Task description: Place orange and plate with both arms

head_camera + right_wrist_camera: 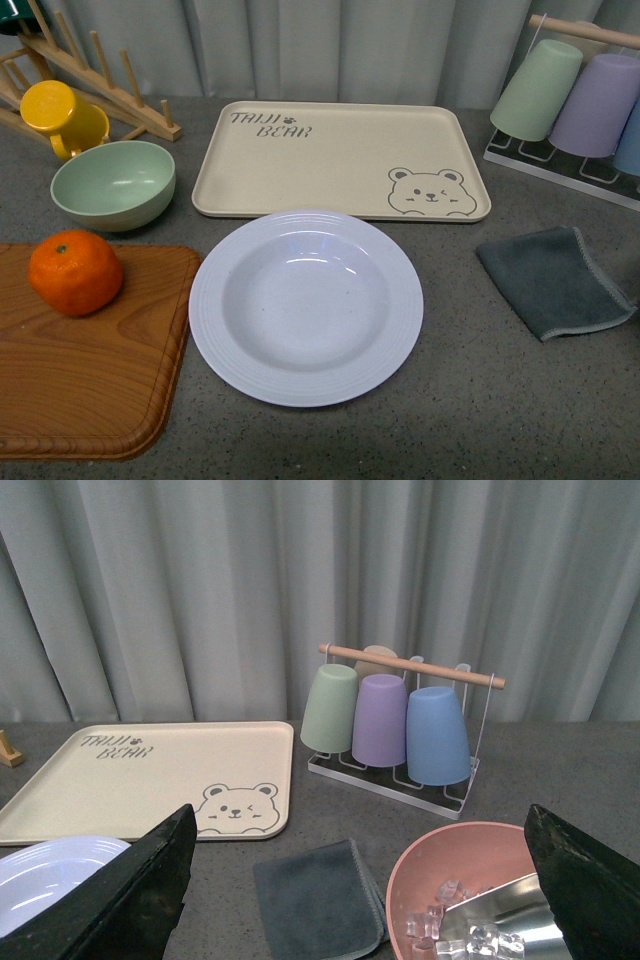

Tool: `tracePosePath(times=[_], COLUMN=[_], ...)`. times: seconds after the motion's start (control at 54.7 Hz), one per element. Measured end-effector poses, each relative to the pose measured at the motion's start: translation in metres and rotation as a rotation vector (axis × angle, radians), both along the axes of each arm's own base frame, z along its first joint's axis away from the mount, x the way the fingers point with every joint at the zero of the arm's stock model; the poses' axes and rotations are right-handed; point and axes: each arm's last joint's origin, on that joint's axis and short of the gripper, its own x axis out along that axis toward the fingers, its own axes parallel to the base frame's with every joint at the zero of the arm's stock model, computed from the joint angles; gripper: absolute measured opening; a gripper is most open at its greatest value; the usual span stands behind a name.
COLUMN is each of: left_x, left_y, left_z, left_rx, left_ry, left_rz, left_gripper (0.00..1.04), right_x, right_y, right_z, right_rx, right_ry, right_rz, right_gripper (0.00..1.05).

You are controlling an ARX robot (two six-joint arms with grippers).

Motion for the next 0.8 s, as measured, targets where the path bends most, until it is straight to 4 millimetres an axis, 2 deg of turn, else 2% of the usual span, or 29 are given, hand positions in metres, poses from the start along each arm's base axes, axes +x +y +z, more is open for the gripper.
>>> tracePosePath(times=[0.805], left_x=[0.0000], left_y=[0.0000], left_z=[0.0000], left_rx=[0.000], left_ry=[0.000], left_rz=[0.000], left_gripper=[0.98], right_x=[0.0000], right_y=[0.0000], right_z=[0.0000], right_rx=[0.000], right_ry=[0.000], right_rz=[0.000], right_gripper=[0.96])
